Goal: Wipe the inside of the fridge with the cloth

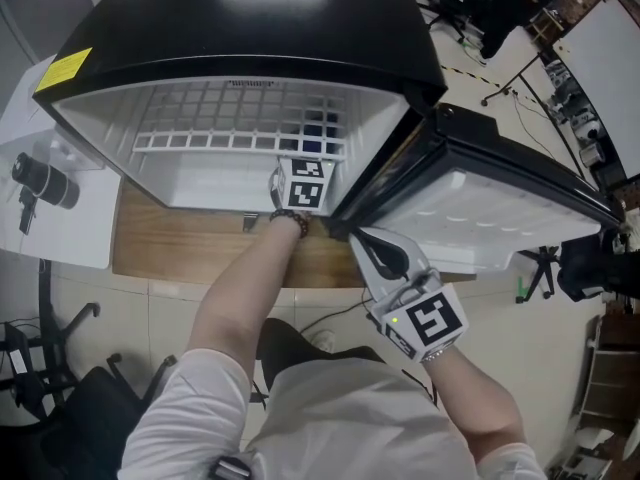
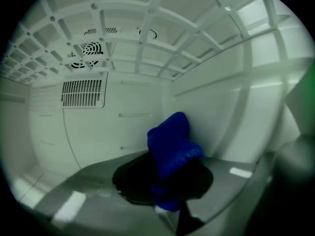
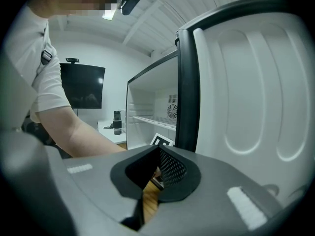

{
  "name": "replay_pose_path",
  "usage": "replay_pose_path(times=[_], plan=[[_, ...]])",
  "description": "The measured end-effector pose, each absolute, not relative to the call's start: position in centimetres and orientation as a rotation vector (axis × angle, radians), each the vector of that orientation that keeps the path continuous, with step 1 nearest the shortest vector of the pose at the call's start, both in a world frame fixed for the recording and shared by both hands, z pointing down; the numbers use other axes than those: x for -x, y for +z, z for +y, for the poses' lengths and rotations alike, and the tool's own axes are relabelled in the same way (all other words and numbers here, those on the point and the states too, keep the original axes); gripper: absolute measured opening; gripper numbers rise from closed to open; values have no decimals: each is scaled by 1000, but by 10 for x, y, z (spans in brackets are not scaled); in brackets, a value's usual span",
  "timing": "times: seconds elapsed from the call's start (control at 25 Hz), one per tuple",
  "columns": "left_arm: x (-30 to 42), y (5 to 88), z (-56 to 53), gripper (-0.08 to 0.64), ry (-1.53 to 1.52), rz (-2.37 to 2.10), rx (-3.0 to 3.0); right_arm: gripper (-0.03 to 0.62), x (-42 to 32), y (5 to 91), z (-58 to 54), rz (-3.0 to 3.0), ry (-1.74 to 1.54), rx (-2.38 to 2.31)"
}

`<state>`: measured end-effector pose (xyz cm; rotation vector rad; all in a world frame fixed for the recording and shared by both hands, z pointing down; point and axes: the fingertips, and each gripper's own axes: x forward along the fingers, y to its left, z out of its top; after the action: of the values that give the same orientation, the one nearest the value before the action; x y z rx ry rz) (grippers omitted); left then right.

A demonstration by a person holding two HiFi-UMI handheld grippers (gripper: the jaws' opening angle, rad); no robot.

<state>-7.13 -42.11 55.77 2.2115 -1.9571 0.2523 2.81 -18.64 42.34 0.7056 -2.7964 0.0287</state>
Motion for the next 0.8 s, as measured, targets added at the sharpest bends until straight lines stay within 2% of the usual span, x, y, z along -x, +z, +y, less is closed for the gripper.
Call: replay_pose_path(times=[0.8], plan=[[92,542,-333,61,300,-2012,-2171,2,-31,414,-165,-2803,12,-655]])
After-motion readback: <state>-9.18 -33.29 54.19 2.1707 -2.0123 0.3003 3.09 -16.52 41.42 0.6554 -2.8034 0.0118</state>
